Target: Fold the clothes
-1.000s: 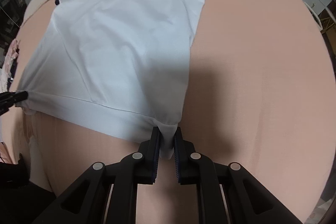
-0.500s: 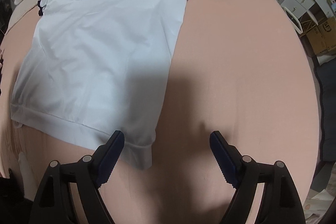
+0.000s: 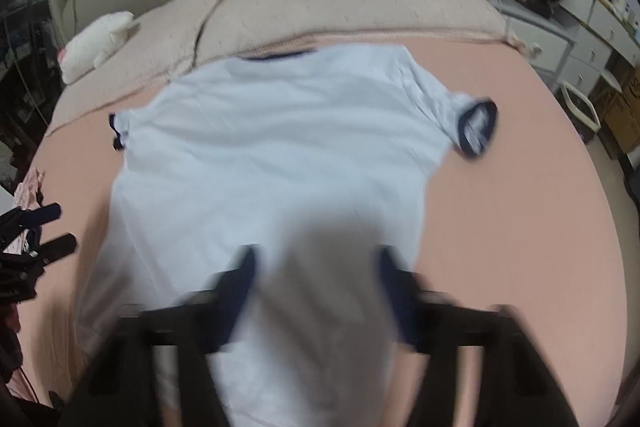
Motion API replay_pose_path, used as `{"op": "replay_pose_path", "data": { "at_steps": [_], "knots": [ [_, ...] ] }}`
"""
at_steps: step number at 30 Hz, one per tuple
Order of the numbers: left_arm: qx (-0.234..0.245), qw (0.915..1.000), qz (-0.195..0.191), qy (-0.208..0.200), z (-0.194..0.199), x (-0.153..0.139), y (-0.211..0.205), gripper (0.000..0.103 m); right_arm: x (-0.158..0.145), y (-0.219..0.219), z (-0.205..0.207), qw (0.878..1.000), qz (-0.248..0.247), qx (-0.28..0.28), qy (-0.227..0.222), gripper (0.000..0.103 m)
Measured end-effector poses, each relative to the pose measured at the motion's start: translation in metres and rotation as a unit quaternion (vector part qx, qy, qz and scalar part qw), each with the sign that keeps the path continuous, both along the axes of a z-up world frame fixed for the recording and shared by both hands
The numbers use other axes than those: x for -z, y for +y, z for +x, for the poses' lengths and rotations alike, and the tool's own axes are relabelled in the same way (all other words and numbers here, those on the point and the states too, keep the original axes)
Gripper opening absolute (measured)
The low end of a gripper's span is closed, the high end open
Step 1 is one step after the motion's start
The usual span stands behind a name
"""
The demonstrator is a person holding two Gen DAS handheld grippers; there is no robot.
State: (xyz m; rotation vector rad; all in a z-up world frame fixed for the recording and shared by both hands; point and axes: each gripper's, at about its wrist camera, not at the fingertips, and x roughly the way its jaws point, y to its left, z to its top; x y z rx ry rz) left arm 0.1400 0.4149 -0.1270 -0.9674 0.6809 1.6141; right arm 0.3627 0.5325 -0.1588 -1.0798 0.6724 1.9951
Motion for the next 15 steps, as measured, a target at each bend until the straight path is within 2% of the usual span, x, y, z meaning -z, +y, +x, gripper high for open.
{"op": "replay_pose_path", "data": {
  "at_steps": [1, 4, 7, 11, 15],
  "knots": [
    [0.002, 1.0, 0.005, 0.002, 0.0, 0.001, 0.006, 0.079, 0.001, 0.003, -0.01, 1.0, 0.005, -0.014, -0.001, 0.0],
    [0.008, 0.9996, 0.026, 0.001, -0.001, 0.004, 0.022, 0.079, 0.004, 0.006, -0.033, 0.999, 0.026, -0.043, -0.005, 0.0],
    [0.012, 0.9995, 0.03, 0.002, -0.001, 0.01, 0.045, 0.078, 0.011, 0.014, -0.054, 0.998, 0.019, -0.067, 0.002, 0.0],
    [0.018, 0.9982, 0.022, -0.053, -0.001, 0.025, 0.072, 0.077, 0.034, 0.03, -0.068, 0.995, -0.057, -0.066, 0.047, 0.0],
    [0.03, 0.9977, -0.006, -0.06, 0.008, 0.05, 0.083, 0.077, 0.062, 0.029, -0.072, 0.994, -0.084, -0.075, 0.016, 0.0]
  ]
}}
